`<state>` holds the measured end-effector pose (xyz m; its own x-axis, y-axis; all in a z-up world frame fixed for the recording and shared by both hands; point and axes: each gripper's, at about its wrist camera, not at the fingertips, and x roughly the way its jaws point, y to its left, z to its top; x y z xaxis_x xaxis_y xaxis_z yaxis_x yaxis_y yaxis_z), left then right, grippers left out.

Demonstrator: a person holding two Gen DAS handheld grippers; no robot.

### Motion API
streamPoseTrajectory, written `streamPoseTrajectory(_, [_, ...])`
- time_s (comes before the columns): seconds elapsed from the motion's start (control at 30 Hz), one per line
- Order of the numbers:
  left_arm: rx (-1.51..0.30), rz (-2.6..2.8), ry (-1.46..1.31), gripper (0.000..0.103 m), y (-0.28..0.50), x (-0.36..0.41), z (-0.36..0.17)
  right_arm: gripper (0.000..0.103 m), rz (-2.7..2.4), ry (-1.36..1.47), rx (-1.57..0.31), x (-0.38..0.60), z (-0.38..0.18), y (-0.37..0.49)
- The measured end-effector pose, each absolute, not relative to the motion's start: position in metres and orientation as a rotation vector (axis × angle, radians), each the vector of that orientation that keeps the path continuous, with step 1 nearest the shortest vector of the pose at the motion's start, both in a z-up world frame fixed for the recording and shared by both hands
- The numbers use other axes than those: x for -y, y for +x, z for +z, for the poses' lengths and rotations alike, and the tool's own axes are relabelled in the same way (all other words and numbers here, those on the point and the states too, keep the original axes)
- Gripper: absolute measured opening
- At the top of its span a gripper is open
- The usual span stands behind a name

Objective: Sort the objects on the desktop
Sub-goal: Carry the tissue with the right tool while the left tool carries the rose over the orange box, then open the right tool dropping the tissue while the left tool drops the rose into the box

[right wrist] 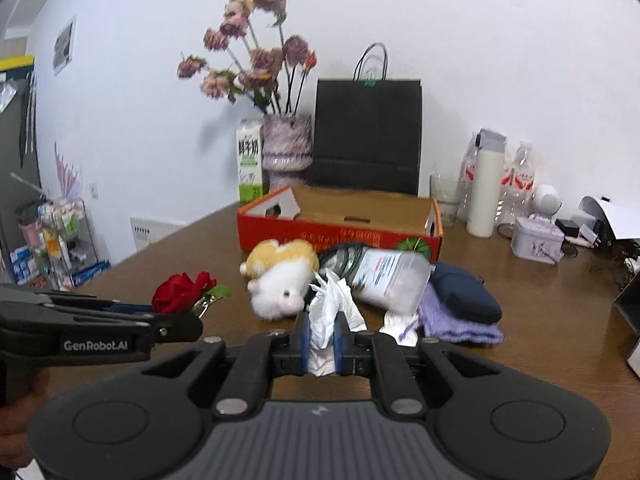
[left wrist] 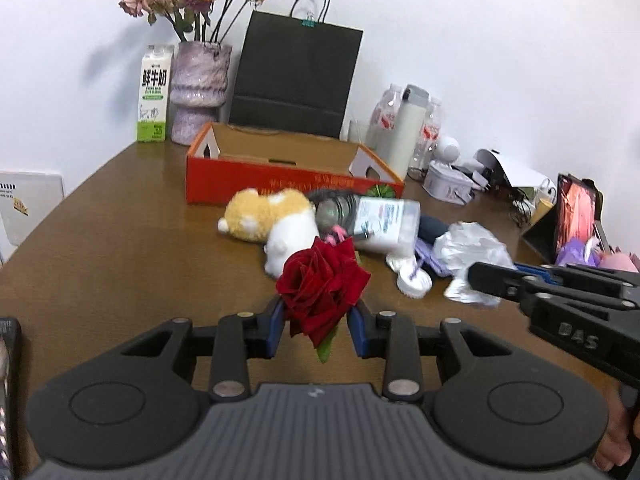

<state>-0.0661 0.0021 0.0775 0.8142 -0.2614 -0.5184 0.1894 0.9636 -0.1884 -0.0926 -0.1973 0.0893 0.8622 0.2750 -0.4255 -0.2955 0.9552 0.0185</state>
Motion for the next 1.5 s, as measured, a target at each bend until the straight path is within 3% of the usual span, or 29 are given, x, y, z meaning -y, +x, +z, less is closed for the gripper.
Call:
streamPoseTrajectory(0.23, [-0.531,-0.193,-0.100,0.034,0.033,-0.013,0.130,0.010,0.321,-0.036,-0.358,0.214,0.138,-0.029])
streamPoseTrajectory(0.43, [-0.566,-0.101,0.011,0.034,0.175,-0.004,0.147,0.010,0.338,0.038,-0.442,0.226,0.172,0.125])
streamPoseTrajectory(0.6, [-0.754,0.003,-0.008,0.034,0.308,-0.001,0.108,0.010,0.265,0.033,-0.631,0.212,0.142,0.272])
streamPoseTrajectory(0.77, [-0.898,0.016,0.079,0.034,0.381,0.008,0.061,0.010,0.163,-0.029,-0.811,0.198,0.083,0.371])
streamPoseTrajectory(0.87, [-0.916,0.043,0.137,0.037,0.395,0.009,0.044,0.011,0.168,0.011,-0.890,0.198,0.057,0.403])
streamPoseTrajectory(1.0, [-0.930,0.003,0.125,0.057,0.396,0.006,0.038,0.020,0.109,-0.029,-0.923,0.194,0.039,0.415])
streamPoseTrajectory(1.03, [-0.917,-0.003,0.122,0.062,0.397,0.005,0.040,0.025,0.120,-0.019,-0.914,0.194,0.041,0.413])
streamPoseTrajectory(1.07, [-0.905,0.001,0.120,0.073,0.396,0.005,0.043,0.034,0.131,-0.004,-0.891,0.195,0.046,0.409])
streamPoseTrajectory(1.27, [-0.790,-0.006,0.096,0.073,0.366,-0.003,0.100,0.038,0.107,-0.010,-0.785,0.206,0.107,0.379])
streamPoseTrajectory(1.5, [-0.578,0.053,0.100,0.071,0.292,-0.033,0.228,0.038,0.067,0.001,-0.584,0.225,0.237,0.307])
